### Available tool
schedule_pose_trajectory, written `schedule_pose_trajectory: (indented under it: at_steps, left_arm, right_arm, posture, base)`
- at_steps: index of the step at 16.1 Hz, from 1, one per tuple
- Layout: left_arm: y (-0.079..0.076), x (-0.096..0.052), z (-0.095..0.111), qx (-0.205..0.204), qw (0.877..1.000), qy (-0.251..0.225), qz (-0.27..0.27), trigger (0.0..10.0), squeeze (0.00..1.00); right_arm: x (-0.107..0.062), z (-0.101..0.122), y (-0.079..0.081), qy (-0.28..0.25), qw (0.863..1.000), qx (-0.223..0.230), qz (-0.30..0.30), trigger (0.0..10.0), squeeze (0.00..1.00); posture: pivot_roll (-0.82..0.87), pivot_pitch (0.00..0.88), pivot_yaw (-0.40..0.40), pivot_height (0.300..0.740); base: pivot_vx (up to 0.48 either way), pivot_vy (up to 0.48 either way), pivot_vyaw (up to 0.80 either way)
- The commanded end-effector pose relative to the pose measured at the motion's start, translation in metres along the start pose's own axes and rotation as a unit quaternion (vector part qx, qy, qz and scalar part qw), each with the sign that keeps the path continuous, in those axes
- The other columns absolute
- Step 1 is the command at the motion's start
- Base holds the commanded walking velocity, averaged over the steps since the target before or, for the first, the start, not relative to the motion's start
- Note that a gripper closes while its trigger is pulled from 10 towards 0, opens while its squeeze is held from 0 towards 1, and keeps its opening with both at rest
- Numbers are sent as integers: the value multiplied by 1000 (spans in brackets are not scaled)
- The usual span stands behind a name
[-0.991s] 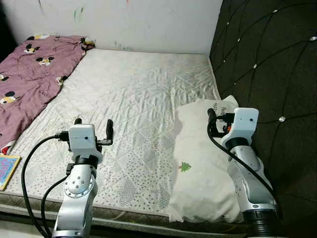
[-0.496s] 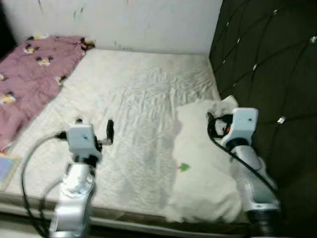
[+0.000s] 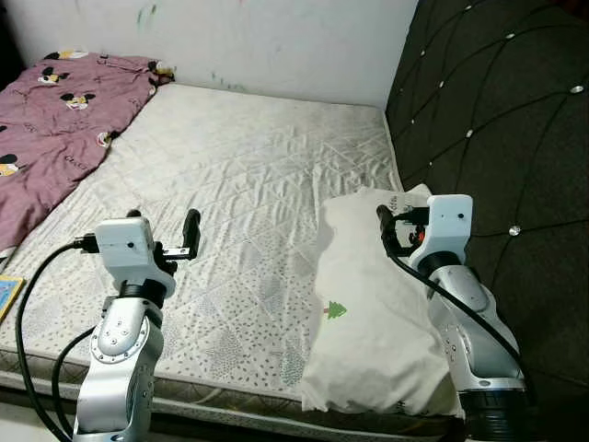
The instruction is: Clean up the room
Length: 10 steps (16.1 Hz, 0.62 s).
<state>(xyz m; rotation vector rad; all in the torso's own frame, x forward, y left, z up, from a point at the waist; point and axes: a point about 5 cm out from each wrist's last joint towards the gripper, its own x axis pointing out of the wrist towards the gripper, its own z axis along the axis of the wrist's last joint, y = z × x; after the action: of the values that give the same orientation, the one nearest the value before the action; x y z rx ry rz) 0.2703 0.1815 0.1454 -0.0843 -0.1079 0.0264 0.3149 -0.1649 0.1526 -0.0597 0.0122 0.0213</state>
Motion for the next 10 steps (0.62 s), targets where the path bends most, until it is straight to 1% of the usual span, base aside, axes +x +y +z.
schedule_pose_trajectory:
  at_steps: [1,2,3,4,5,7,9,10]
  left_arm:
    - [1,0,-2,-3,1000,12,8,10000,0]
    - [-3,-2,-2,4,1000,8,1,10000,0]
    - [-6,-4,-6,2,1000,13,-2,10000,0]
    - [-6,-4,-6,0,1000,13,-2,10000,0]
    - [-6,-6,-11,1,1000,16,0,10000,0]
    - [-5,-10,-22,7,1000,28,6,10000,0]
    - [-6,-14,-33,9,999,40,13,10000,0]
    - [-7,-16,-35,7,999,42,12,10000,0]
  right_arm:
    - [-1,4,-1,-15,1000,-19,-10,10000,0]
    - [-1,0,-2,3,1000,-16,-10,10000,0]
    - [-2,-2,-2,5,1000,15,2,10000,0]
    - [-3,-3,-3,2,1000,16,2,10000,0]
    - [-5,-7,-4,7,1000,17,-4,10000,0]
    - [-8,-22,-6,29,999,28,-22,10000,0]
    - [-12,-32,-6,41,999,16,-27,10000,0]
    - [-13,-33,-7,41,999,16,-27,10000,0]
  posture:
    - [-15,0,-63,740]
    - [-14,1,-65,740]
    - [-14,2,-66,740]
    - [-15,5,-70,740]
    - [-16,5,-70,740]
    - [-21,7,-73,740]
    - [-26,9,-72,740]
    - [-27,8,-73,740]
  base:
    - [0,0,0]
    - [0,0,0]
    - [0,0,0]
    - [0,0,0]
    - [0,0,0]
    - [0,0,0]
    - [0,0,0]
    - [0,0,0]
